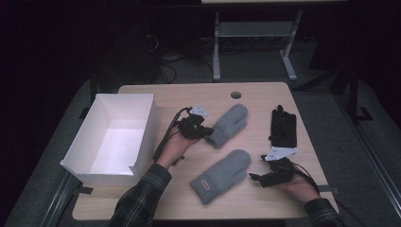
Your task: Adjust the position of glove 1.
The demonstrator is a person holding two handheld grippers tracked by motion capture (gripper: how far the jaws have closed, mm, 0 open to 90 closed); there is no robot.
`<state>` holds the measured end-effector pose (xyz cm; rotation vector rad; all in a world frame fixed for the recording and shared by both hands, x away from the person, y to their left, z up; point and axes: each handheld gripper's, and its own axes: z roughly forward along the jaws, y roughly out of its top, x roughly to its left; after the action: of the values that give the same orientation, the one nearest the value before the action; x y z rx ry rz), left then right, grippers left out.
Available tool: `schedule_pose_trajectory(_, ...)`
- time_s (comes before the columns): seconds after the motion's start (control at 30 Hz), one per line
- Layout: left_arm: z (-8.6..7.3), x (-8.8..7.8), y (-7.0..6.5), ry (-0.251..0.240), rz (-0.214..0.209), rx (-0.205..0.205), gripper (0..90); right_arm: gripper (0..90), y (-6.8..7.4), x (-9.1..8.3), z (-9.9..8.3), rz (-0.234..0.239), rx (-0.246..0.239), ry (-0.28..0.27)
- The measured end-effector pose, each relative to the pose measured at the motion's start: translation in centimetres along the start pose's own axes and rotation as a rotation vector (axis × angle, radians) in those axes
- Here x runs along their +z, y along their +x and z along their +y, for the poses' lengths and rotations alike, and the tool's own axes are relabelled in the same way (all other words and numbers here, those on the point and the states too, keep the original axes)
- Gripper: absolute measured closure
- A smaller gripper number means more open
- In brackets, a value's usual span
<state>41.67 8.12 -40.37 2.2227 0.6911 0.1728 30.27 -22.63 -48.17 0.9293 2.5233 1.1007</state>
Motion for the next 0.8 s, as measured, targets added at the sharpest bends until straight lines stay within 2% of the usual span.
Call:
schedule_pose_trajectory(0.1,0.8,1.1,0.7,0.010,0.020,-0.005,89.6,13.1,0.0,0.0,0.0,0.001,0.002,0.000)
schedule_pose_trajectory(0.17,1.7,2.1,1.3,-0.007,0.028,-0.028,89.7,13.1,0.0,0.0,0.0,0.000,0.002,-0.001)
schedule_pose_trajectory(0.23,2.4,2.6,2.0,0.010,0.035,-0.015,89.7,13.1,0.0,0.0,0.0,0.000,0.003,-0.001)
schedule_pose_trajectory(0.37,3.6,3.8,2.9,0.008,0.046,-0.040,89.7,13.1,0.0,0.0,0.0,-0.002,0.004,-0.002)
schedule_pose_trajectory(0.43,4.2,4.4,3.4,0.013,0.046,-0.034,89.7,13.1,0.0,0.1,0.0,-0.003,0.003,-0.003)
schedule_pose_trajectory(0.47,4.4,4.8,3.4,0.011,0.043,-0.049,89.7,13.1,0.0,0.0,0.0,-0.003,0.003,-0.002)
schedule_pose_trajectory(0.63,5.5,6.9,3.4,0.019,0.033,-0.051,89.7,13.1,0.0,0.1,0.0,-0.004,0.002,0.000)
schedule_pose_trajectory(0.7,5.6,7.8,3.4,0.025,0.041,-0.060,89.7,13.1,0.0,0.1,0.1,-0.004,0.004,0.000)
schedule_pose_trajectory(0.77,5.6,8.6,3.5,0.068,0.068,-0.046,89.7,13.1,0.0,0.1,0.1,-0.004,0.004,0.000)
schedule_pose_trajectory(0.8,5.4,9.1,3.6,0.078,0.070,-0.056,89.7,13.1,0.0,0.1,0.1,-0.004,0.004,-0.001)
